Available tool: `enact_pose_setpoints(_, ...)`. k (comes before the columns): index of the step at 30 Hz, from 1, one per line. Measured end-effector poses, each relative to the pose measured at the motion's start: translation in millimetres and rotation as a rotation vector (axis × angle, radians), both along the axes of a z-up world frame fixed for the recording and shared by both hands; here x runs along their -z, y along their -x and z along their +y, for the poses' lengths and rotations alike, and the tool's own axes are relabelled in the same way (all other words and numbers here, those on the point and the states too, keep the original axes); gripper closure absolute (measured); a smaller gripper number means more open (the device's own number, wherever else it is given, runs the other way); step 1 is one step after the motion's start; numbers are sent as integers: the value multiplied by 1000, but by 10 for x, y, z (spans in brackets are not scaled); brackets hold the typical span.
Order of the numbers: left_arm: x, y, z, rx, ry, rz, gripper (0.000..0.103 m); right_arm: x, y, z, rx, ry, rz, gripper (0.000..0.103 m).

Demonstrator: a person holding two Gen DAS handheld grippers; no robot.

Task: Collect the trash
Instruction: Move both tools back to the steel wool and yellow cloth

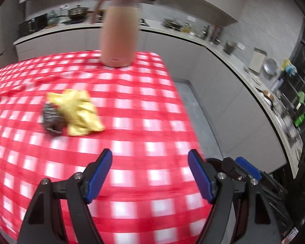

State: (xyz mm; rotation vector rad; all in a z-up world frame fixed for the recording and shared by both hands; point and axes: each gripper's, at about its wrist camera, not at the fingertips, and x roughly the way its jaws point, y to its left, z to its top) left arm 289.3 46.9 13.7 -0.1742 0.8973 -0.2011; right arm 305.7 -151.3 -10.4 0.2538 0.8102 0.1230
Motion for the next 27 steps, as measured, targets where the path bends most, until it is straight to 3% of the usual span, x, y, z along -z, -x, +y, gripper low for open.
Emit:
enact_pose_setpoints(7, 108, -140, 764, -144, -9, 16, 25, 52, -299, 705, -114, 2, 10, 49)
enact_pose_setpoints(12, 226, -294, 1191, -196, -20, 33, 25, 149, -528, 1141, -169, 2, 26, 49)
enact_pose_setpoints(20, 366, -641, 1522, -194, -27, 52, 25, 317, -889, 1621, -189, 0, 59, 49)
enact_pose_setpoints(27, 538, -902, 1619, -162, -9, 85, 25, 403, -1085, 1767, -169, 10, 82, 49)
